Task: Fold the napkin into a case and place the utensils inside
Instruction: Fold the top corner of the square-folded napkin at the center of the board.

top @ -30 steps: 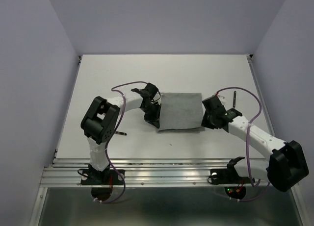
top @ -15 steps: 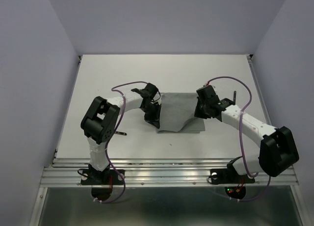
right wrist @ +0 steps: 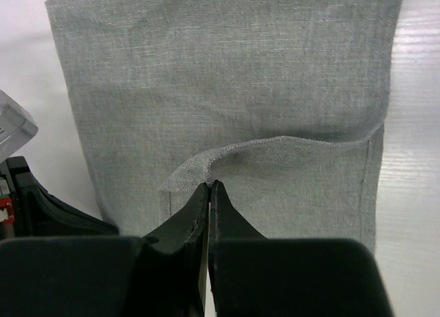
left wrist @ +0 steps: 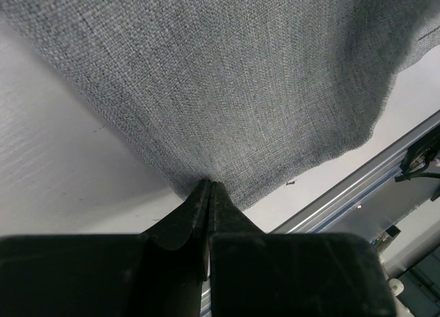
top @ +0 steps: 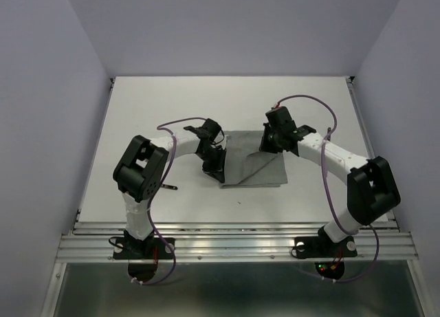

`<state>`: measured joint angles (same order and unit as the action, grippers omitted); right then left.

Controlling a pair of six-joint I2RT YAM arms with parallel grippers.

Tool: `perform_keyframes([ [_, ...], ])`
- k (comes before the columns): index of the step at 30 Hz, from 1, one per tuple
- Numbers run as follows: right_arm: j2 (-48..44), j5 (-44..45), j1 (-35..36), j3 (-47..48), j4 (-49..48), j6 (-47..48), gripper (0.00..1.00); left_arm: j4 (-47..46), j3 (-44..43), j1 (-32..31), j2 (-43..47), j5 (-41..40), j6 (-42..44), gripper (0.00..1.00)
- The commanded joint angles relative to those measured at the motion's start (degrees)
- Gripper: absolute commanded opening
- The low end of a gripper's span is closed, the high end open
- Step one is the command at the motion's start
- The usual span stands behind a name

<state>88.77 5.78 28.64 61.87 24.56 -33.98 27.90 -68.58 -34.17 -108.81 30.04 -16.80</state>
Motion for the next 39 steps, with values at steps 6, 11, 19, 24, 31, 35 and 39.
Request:
perform_keyframes([
  [6,6.2,-7.0,0.5,7.3,-5.7,2.1,0.01,2.3,-3.0,-0.4,4.2,-3.8,-0.4,0.1],
  [11,9.2,-9.6,0.5,9.6,-6.9,2.5,0.01,6.2,-8.8,0.6,7.0,-8.1,-1.2,0.1],
  [19,14.6,-12.2,1.7,13.9,-7.2,3.3,0.01,8.8,-10.8,6.9,10.6,-10.4,-3.1,0.1],
  [24,17.1,-13.5,2.7,16.9,-6.7,4.1,0.01,5.8,-8.5,9.8,13.8,-10.2,-5.8,0.1],
  [31,20.6,-13.7,4.5,21.5,-5.0,5.3,0.01,3.7,-6.6,10.6,15.0,-9.9,-8.0,0.1],
  [35,23.6,-14.4,5.0,24.1,-4.0,5.8,0.01,3.2,-6.4,10.6,15.0,-9.9,-8.0,0.1],
  [39,24.9,-13.6,5.0,24.9,-3.4,6.0,0.01,2.3,-5.5,10.6,14.9,-9.9,-8.1,0.1],
])
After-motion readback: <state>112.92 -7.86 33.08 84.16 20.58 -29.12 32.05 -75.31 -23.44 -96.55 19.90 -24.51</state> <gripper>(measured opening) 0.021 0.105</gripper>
